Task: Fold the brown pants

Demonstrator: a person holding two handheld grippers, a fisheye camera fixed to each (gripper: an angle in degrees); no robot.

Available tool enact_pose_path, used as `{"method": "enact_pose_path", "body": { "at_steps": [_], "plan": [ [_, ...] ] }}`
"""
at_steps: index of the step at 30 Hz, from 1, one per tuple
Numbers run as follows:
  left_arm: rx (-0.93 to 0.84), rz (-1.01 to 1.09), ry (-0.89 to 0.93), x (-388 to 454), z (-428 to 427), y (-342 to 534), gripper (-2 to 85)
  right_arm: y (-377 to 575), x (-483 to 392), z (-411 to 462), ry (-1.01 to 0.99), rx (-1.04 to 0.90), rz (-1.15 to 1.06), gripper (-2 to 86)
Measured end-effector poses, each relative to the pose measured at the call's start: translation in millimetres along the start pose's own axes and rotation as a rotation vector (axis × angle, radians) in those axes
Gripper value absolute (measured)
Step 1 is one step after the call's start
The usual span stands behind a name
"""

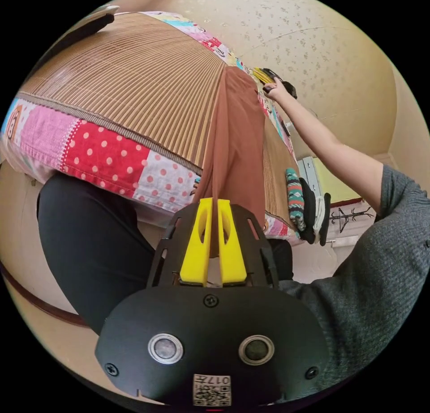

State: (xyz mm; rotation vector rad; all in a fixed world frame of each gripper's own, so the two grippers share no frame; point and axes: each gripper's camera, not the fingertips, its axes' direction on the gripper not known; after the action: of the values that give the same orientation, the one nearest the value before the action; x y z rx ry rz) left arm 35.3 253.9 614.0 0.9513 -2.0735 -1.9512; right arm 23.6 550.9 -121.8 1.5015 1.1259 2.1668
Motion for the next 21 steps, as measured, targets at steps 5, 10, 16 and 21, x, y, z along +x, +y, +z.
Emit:
{"method": "enact_pose_path", "body": {
  "at_steps": [5,10,16,21],
  "plan": [
    [-0.046,0.033,-0.043,5.4,3.9,-10.1,-0.1,146.7,22.7,-74.7,0.139,-0.191,-0.151,7.0],
    [-0.077,0.107,-0.093,22.2,5.0,-15.3,0.0,318.6,54.3,-156.6,0.175,-0.342,-0.137,7.2],
    [-0.115,0.181,-0.166,43.5,5.0,-19.9,0.0,429.8,34.5,-172.8,0.239,-0.415,-0.185,8.2],
    [-0.130,0.197,-0.197,50.9,7.1,-20.0,-0.1,460.7,39.8,-187.5,0.210,-0.236,-0.093,7.9]
  ]
}}
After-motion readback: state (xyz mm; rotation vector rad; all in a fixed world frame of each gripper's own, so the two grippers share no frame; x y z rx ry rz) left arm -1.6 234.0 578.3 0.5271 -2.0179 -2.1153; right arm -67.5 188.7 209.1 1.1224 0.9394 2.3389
